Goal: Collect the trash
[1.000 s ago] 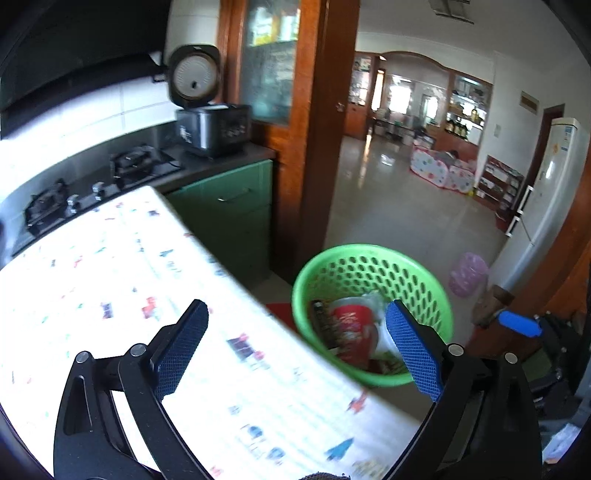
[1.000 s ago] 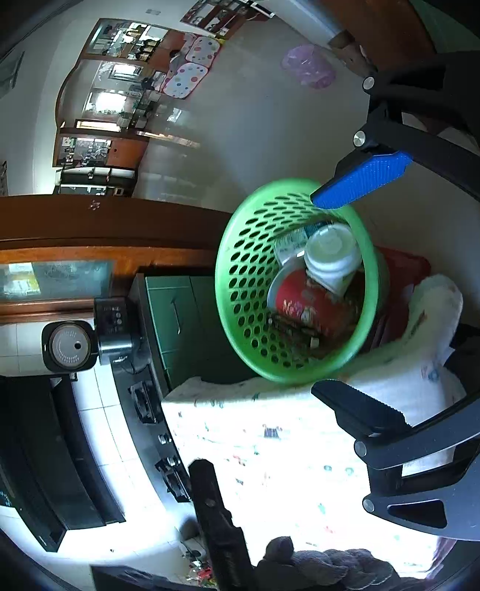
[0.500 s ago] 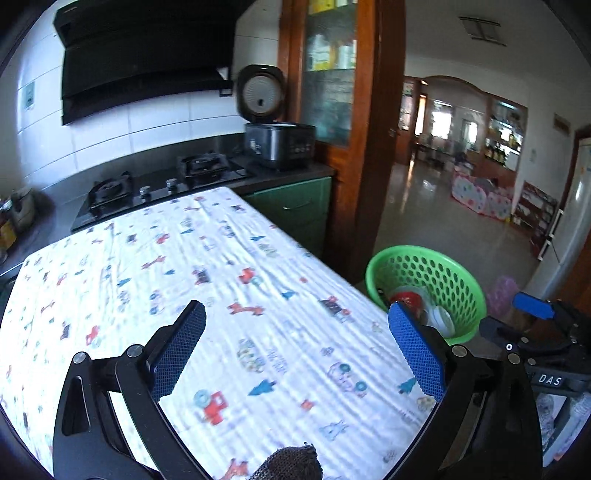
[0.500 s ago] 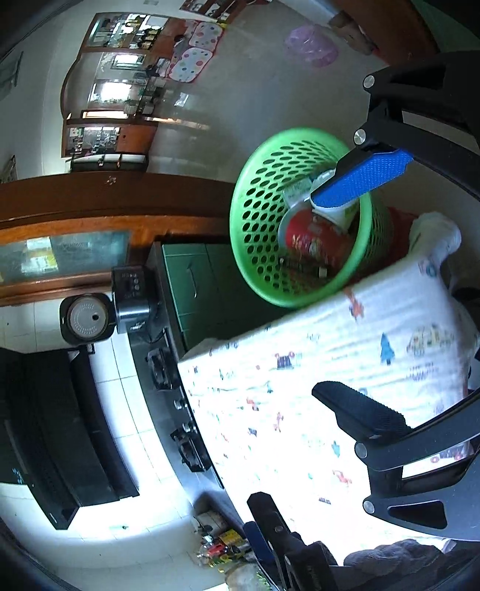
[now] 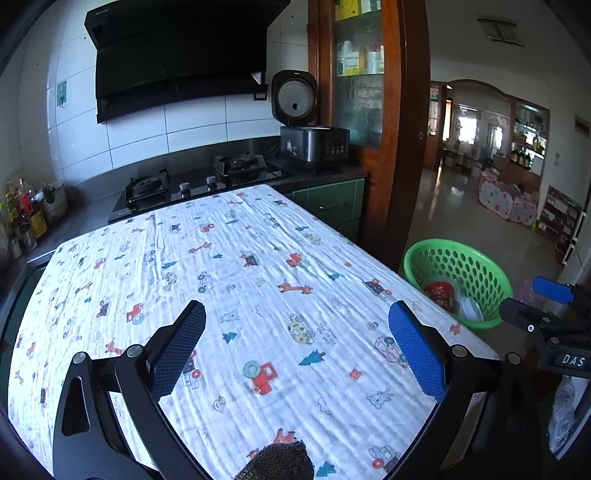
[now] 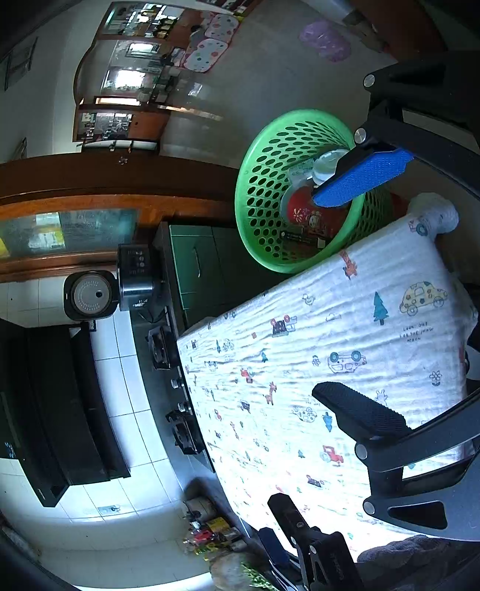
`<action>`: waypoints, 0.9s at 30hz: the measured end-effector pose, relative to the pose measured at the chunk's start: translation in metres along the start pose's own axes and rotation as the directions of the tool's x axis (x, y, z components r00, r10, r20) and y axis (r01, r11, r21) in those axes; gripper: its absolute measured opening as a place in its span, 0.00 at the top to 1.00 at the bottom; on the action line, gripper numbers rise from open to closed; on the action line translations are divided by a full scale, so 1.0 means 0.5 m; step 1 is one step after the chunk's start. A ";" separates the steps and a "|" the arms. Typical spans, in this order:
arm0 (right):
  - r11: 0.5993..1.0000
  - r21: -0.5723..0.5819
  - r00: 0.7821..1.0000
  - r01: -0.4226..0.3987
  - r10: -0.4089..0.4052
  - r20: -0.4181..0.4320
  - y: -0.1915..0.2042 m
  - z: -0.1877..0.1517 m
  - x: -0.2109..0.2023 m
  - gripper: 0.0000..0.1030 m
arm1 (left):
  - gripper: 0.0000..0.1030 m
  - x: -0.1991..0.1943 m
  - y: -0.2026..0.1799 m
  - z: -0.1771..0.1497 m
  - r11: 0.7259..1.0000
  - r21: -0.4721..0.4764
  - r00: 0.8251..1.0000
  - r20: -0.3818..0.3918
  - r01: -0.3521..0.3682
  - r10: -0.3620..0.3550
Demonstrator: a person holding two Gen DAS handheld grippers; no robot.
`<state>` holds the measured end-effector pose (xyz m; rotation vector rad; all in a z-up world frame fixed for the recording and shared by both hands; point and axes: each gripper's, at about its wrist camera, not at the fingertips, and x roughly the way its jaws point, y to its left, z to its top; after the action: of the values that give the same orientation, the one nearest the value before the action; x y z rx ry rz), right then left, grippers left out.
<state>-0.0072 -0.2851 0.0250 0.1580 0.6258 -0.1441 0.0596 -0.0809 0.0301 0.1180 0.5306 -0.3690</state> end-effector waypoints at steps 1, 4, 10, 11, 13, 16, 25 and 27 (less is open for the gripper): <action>1.000 0.000 1.000 -0.003 0.003 -0.001 0.003 -0.001 0.001 0.10 | 0.05 -0.001 -0.001 0.000 1.000 0.005 1.000 0.006 -0.007 0.007; 1.000 -0.004 1.000 -0.009 0.009 -0.001 0.007 -0.003 0.002 0.10 | 0.05 -0.006 -0.007 0.000 1.000 0.016 1.000 0.015 -0.024 0.024; 1.000 -0.006 1.000 -0.009 0.009 -0.001 0.009 -0.004 0.005 0.10 | 0.05 -0.008 -0.008 -0.002 0.999 0.016 0.999 0.018 -0.028 0.027; 1.000 -0.007 1.000 -0.007 0.007 0.000 0.009 -0.004 0.005 0.10 | 0.05 -0.008 -0.008 -0.002 0.999 0.014 0.999 0.017 -0.028 0.028; 1.000 -0.010 1.000 -0.002 0.002 0.003 0.012 -0.005 0.006 0.10 | 0.05 -0.007 -0.005 -0.004 1.000 0.010 0.999 0.014 -0.030 0.030; 1.000 -0.014 1.000 -0.005 0.006 0.006 0.016 -0.006 0.007 0.10 | 0.05 -0.008 0.000 -0.005 0.999 0.000 0.999 0.013 -0.033 0.033; 1.000 -0.013 1.000 0.009 -0.009 0.022 0.017 -0.005 0.000 0.10 | 0.05 -0.017 0.020 -0.004 0.998 -0.042 0.999 0.024 -0.037 0.038; 1.000 -0.013 0.999 0.015 -0.014 0.029 0.017 -0.006 -0.003 0.10 | 0.05 -0.019 0.019 -0.003 0.998 -0.043 0.999 0.028 -0.037 0.038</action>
<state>-0.0086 -0.2761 0.0244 0.1384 0.5989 -0.1558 0.0547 -0.0687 0.0338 0.0810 0.5073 -0.3225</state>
